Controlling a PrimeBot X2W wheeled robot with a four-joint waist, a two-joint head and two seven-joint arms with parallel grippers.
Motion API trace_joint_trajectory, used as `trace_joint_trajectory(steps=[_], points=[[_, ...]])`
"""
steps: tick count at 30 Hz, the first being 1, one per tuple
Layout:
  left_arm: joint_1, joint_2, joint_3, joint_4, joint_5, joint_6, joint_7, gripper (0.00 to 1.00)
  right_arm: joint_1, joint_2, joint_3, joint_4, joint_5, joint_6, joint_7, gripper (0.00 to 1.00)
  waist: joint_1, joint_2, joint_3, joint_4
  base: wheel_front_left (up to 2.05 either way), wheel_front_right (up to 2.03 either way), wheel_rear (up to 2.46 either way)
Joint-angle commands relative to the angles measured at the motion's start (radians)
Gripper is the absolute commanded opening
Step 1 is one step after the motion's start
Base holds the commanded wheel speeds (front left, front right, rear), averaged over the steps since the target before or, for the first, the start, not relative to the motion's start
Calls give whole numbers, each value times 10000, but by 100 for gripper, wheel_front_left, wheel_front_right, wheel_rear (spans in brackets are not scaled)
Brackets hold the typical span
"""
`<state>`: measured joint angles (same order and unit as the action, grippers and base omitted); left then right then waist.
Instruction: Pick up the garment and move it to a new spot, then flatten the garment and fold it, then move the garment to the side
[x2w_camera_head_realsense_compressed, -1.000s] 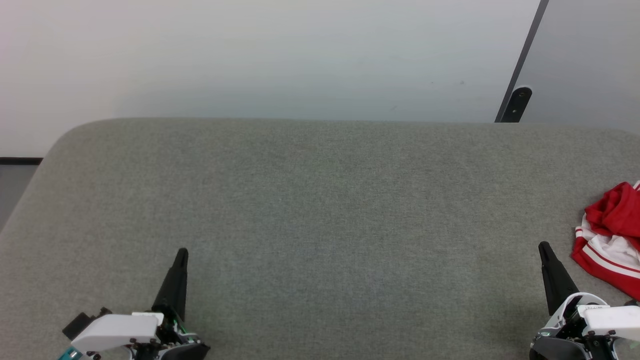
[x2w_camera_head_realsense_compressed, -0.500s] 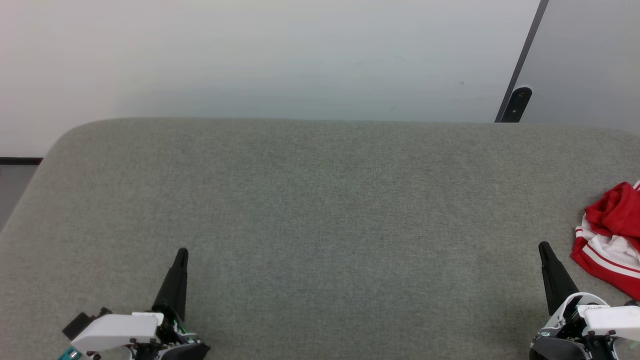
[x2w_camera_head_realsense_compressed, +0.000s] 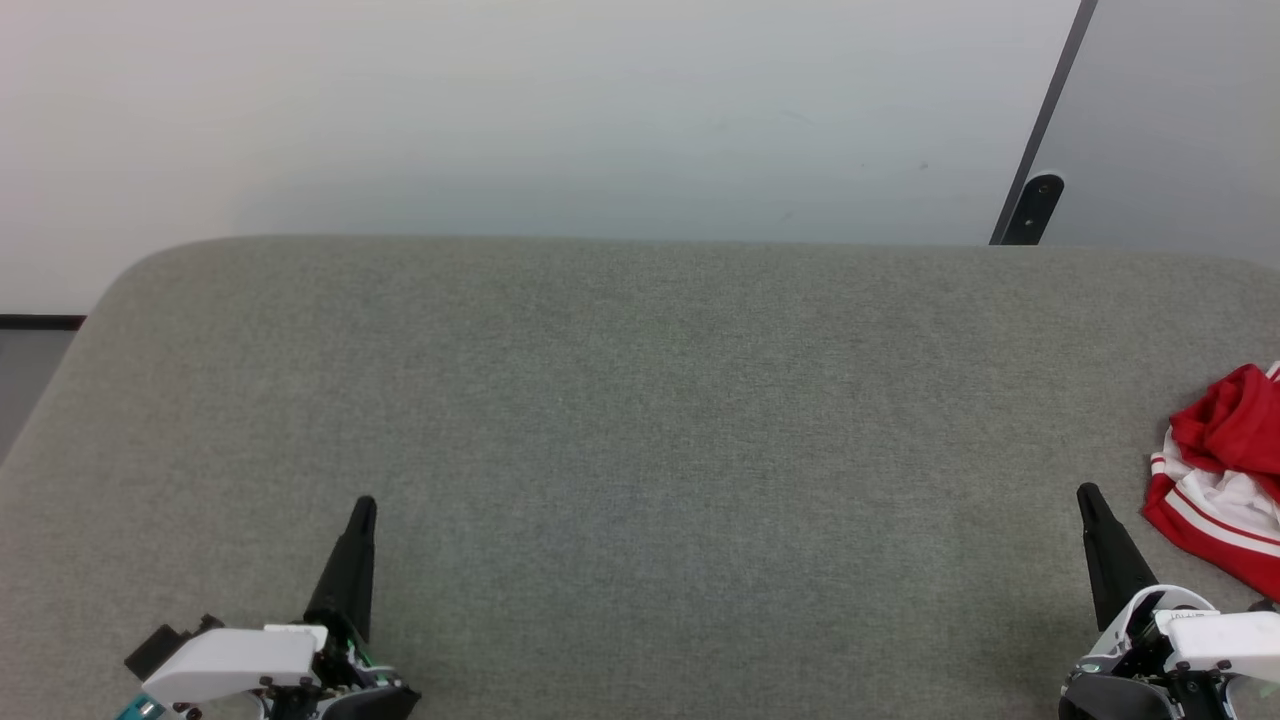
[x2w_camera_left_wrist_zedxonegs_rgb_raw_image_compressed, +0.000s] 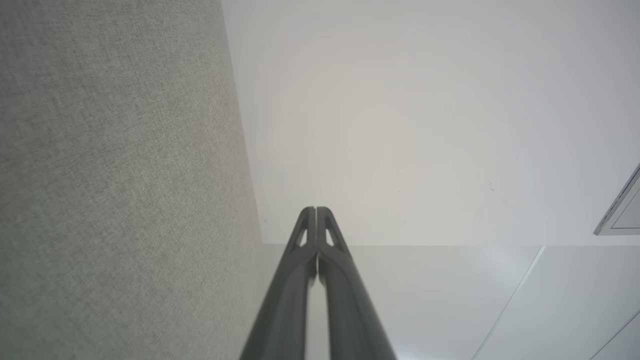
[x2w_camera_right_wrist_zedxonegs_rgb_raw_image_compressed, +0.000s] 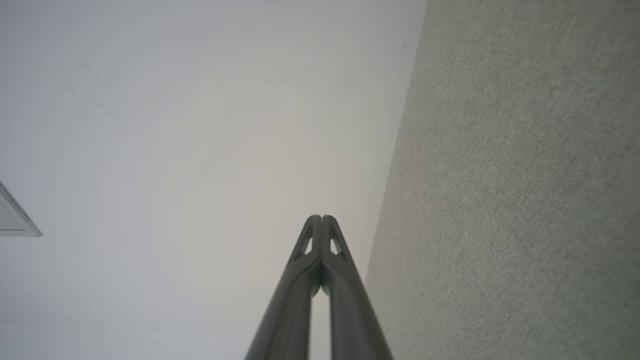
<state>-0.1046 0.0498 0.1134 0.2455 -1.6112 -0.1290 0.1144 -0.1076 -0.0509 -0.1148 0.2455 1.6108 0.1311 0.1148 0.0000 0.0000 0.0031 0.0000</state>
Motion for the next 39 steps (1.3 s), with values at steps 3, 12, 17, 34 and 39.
trace_joint_trajectory(steps=[3, 12, 17, 34, 39], points=[[-97, -6, 21, -9, -33, -32, 30, 0, -32, 26, 5, -23, 40, -7, 23, 0, 0, 0, 0, 0, 0, 0, 0], [-96, -4, 22, -6, -33, -32, 30, 0, -32, 26, 5, -23, 41, -7, 23, 0, 0, 0, 0, 0, 0, 0, 0], [-96, -4, 22, -8, -33, -32, 29, 0, -32, 26, 6, -23, 41, -7, 23, 0, 0, 0, 0, 0, 0, 0, 0], [-96, -4, 19, -7, -34, -32, 29, 0, -32, 26, 6, -24, 41, -5, 22, 0, 0, 0, 0, 0, 0, 0, 0], [-96, -4, 18, -8, -34, -32, 28, 0, -32, 26, 7, -24, 41, -7, 22, 0, 0, 0, 0, 0, 0, 0, 0]])
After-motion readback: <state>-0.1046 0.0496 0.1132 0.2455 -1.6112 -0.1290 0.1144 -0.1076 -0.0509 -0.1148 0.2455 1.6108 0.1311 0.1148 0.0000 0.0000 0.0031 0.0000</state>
